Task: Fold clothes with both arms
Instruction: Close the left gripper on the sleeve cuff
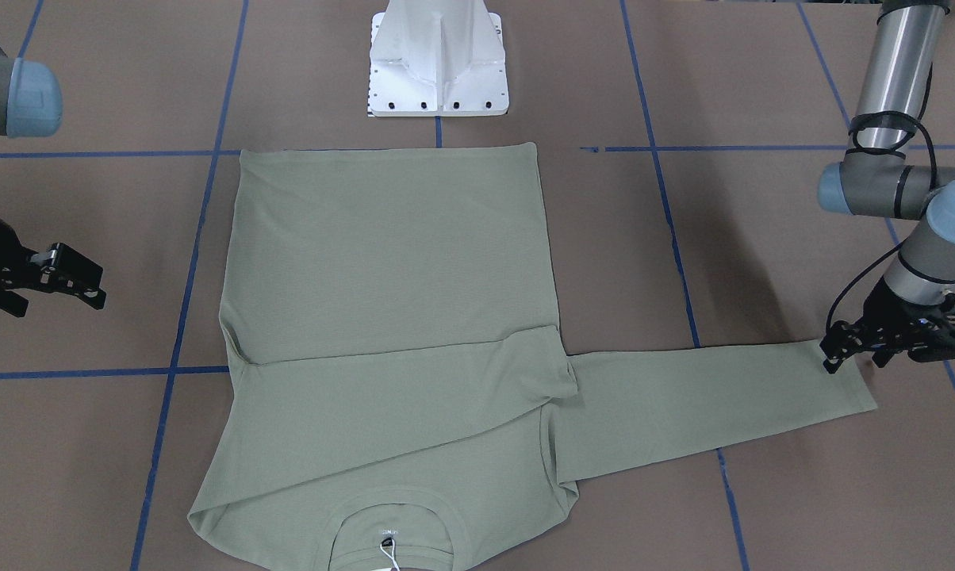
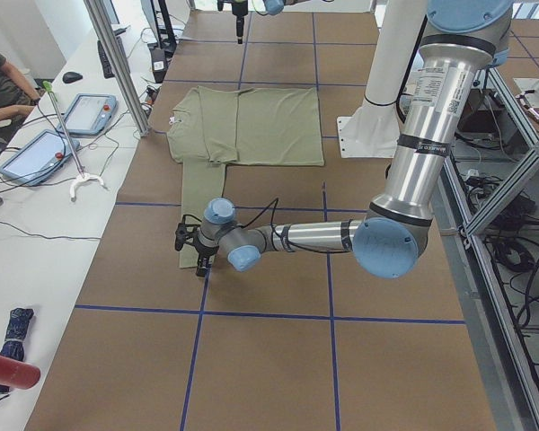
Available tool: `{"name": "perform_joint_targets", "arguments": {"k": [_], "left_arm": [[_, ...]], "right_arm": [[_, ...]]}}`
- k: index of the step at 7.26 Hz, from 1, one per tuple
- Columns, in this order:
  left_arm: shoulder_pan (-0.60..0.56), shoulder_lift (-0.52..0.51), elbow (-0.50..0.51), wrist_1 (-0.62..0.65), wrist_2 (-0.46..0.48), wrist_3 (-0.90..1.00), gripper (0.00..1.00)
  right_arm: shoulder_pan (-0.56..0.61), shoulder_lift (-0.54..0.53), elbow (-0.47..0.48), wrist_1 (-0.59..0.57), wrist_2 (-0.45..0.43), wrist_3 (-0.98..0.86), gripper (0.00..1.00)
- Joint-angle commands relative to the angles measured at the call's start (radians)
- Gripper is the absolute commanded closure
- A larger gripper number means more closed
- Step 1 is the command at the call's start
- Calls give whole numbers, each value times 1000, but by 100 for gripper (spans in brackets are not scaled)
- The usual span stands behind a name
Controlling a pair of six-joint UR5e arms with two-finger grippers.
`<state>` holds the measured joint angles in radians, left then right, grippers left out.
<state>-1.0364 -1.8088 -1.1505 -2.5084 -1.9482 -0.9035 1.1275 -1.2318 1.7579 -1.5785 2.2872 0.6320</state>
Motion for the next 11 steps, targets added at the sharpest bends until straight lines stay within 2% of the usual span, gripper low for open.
{"name": "perform_joint_targets", "arguments": {"k": [1, 2, 4, 9, 11], "left_arm": [[-1, 0, 0, -4, 0, -2, 24], [-1, 0, -1, -4, 0, -3, 29], [-1, 0, -6, -7, 0, -61, 52], [-1, 2, -21, -6, 2, -66, 100], [-5, -1, -61, 9, -3, -66, 100]], "right_arm": [[0, 0, 0, 2, 0, 0, 0], [0, 0, 0, 2, 0, 0, 0], [0, 0, 0, 0, 0, 0, 0], [0, -2, 0, 0, 0, 0, 0], [9, -5, 2, 0, 6, 0, 0]]}}
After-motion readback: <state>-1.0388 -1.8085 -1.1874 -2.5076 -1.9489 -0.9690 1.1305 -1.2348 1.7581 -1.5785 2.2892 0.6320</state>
